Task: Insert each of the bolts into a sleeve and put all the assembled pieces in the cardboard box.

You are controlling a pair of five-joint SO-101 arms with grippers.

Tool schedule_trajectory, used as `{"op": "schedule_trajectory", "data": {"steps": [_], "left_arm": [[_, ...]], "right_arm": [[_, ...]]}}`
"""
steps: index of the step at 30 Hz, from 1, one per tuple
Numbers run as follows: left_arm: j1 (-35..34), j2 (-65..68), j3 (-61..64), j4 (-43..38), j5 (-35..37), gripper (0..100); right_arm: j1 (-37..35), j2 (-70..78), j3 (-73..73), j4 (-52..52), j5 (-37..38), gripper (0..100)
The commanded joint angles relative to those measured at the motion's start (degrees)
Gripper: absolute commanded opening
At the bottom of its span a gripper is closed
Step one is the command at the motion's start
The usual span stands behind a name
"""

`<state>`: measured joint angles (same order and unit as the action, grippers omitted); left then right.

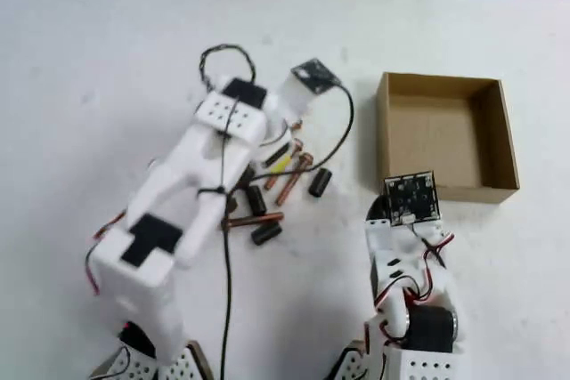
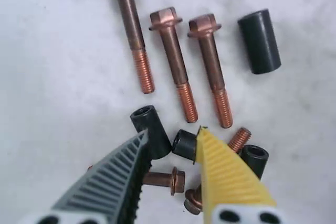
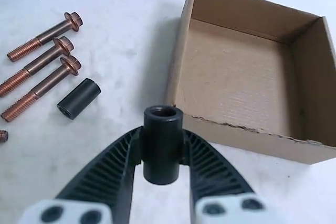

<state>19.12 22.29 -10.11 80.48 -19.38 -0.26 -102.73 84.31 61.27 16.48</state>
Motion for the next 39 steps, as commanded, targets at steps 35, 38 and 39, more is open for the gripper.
{"op": "schedule_trajectory", "data": {"steps": [35,38,39], "left_arm": [[5.2,49.5,-67.6,20.1,7.2,17],[4.9,50.1,-67.6,18.6,7.2,17],[4.6,50.2,-67.6,17.9,7.2,17]], "right_arm": [[0.7,-0.6,1.0,-1.1,-0.4,1.7],[0.7,-0.6,1.0,-1.1,-0.4,1.7],[0.7,-0.6,1.0,-1.1,-0.4,1.7]]}}
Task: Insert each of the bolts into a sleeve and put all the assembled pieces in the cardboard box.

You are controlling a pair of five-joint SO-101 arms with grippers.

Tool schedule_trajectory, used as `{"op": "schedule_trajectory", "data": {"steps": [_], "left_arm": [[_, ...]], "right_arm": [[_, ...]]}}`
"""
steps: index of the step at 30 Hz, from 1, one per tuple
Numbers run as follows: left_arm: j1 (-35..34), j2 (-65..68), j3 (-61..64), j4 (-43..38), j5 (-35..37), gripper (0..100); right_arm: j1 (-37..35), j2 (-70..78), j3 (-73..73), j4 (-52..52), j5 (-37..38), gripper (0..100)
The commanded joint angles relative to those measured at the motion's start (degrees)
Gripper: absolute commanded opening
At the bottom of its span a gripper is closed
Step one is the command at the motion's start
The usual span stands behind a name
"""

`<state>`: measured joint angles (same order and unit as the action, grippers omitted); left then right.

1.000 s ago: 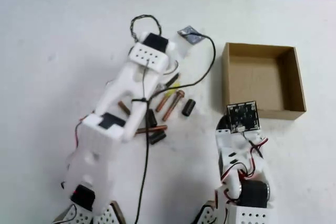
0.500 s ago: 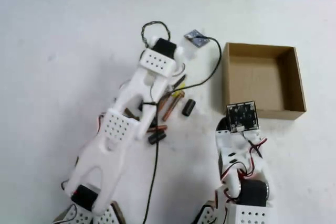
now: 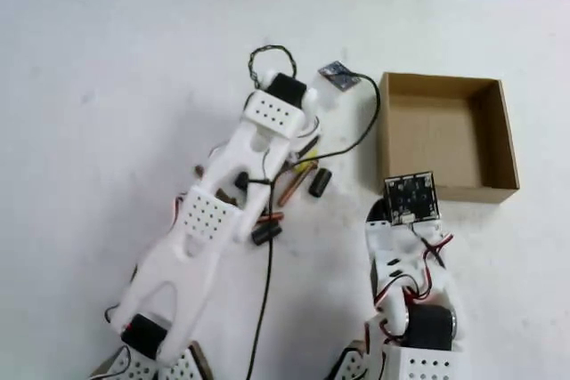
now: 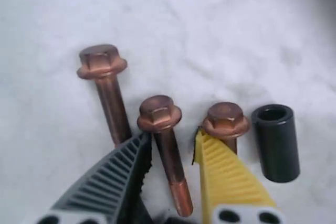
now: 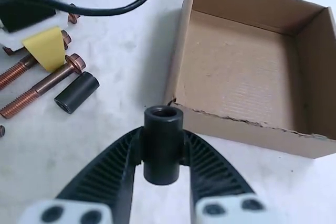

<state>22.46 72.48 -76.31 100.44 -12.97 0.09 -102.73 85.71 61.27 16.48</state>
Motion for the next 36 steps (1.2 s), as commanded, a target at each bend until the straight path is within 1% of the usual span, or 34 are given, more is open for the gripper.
{"op": "schedule_trajectory", "data": {"steps": [1,6,10,11,14,17,19,23,32,36], "left_arm": [[0.8,0.2,-1.4,-2.5,0.8,17],[0.0,0.5,-1.4,-3.5,0.7,15],[0.1,0.5,-1.4,-4.4,0.6,3],[0.0,0.5,-1.3,-4.7,0.7,2],[0.0,0.6,-0.9,-4.3,0.7,5],[0.1,0.7,-0.4,-4.2,0.4,4],[-0.2,0.0,-0.5,-3.7,0.4,2],[-0.8,-0.4,-7.0,1.8,0.3,2],[-1.0,-1.5,-16.9,2.1,0.3,2],[-1.5,-5.5,-17.3,2.2,0.4,2]], "right_arm": [[0.4,-0.6,-0.4,-1.1,-0.4,1.7],[0.4,-0.6,-0.4,-1.1,-0.4,1.7],[0.4,-0.6,-0.4,-1.1,-0.4,1.7],[0.4,-0.6,-0.4,-1.1,-0.4,1.7],[0.4,-0.6,-0.4,-1.1,-0.3,1.7],[0.4,-0.6,-0.3,-1.1,-0.3,1.7],[0.4,-0.6,0.4,-1.2,-0.1,1.7],[0.4,-0.6,1.1,-2.6,-0.1,1.7],[0.2,-0.6,1.3,-2.7,-0.1,1.7],[-3.5,-0.6,2.0,-3.1,0.0,1.7]]}}
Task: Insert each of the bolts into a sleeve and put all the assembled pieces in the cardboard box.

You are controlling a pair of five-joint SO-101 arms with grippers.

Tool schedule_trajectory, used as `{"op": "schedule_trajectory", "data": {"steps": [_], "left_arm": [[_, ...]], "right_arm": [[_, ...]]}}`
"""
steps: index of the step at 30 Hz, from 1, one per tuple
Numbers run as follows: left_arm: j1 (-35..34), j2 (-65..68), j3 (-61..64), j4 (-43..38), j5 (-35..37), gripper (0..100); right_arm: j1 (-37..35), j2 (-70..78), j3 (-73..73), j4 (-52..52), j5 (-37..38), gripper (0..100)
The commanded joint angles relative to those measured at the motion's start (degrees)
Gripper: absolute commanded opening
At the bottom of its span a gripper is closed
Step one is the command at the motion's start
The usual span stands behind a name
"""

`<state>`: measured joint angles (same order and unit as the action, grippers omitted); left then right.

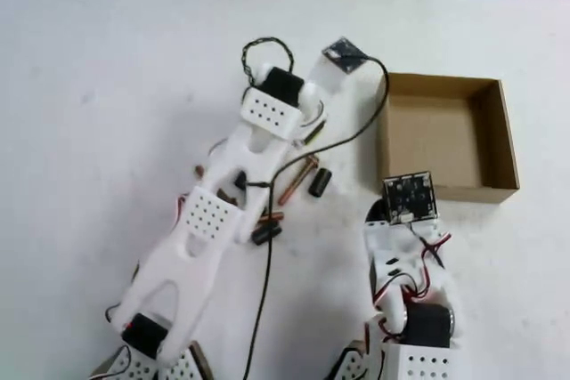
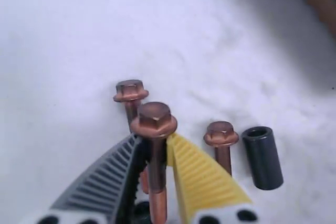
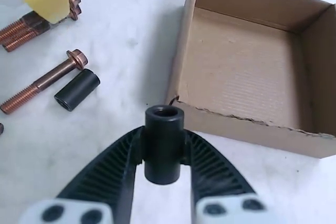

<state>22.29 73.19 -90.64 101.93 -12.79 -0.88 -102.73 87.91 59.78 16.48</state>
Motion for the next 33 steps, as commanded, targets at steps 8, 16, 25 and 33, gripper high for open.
{"op": "schedule_trajectory", "data": {"steps": [8,16,25,33], "left_arm": [[-5.2,-14.0,-1.7,0.8,0.2,2],[-6.4,-31.3,26.2,0.6,0.1,2],[-10.2,-53.1,48.3,0.4,0.0,2],[-11.4,-73.8,66.4,-1.1,0.0,2]], "right_arm": [[-9.0,-0.6,1.3,-1.7,0.0,1.7],[-9.6,-0.6,1.8,-1.7,0.0,1.7],[-9.5,-0.6,1.6,-6.0,0.0,1.7],[-17.8,-0.6,1.8,-7.3,0.1,1.7]]}}
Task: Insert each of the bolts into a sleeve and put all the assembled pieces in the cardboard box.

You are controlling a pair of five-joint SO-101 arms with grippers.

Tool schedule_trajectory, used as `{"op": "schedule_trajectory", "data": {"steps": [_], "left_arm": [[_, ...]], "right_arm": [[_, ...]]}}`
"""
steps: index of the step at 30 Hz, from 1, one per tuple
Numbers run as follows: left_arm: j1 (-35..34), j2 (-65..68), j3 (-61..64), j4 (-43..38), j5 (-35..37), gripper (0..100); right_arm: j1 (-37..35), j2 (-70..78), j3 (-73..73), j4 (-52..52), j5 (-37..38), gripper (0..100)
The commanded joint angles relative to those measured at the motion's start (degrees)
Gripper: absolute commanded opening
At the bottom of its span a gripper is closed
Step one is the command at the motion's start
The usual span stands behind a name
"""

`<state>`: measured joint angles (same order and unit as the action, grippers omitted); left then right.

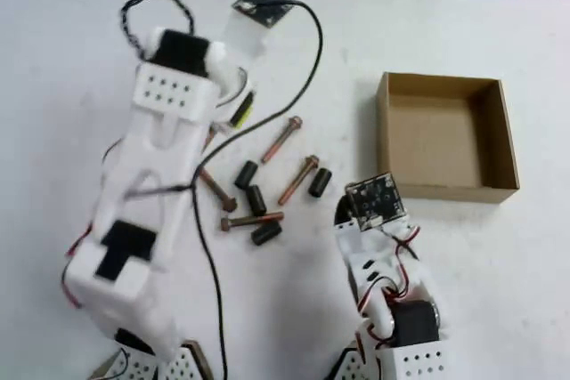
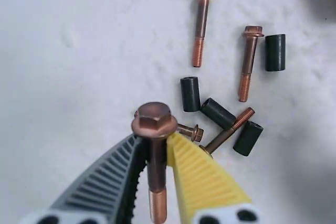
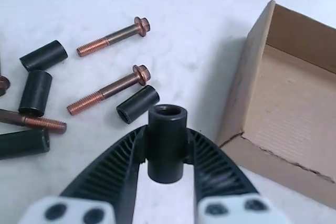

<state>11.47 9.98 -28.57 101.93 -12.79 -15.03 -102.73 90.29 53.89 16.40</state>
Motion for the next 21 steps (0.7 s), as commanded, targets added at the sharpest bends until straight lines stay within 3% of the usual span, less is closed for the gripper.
{"op": "schedule_trajectory", "data": {"steps": [1,10,15,21], "left_arm": [[-0.7,-13.7,6.8,-1.8,0.0,2],[-0.7,-38.8,34.1,-11.6,0.2,2],[-0.7,-50.2,43.4,-15.9,0.3,2],[-0.7,-56.9,47.6,-16.8,0.1,2]], "right_arm": [[-5.0,-0.6,-0.6,-1.4,0.2,1.7],[-17.8,-0.6,-0.7,-3.7,-0.4,1.7],[-19.4,-0.6,-0.6,-9.5,-0.4,1.7],[-19.3,-0.6,-0.6,-15.9,-15.2,1.8]]}}
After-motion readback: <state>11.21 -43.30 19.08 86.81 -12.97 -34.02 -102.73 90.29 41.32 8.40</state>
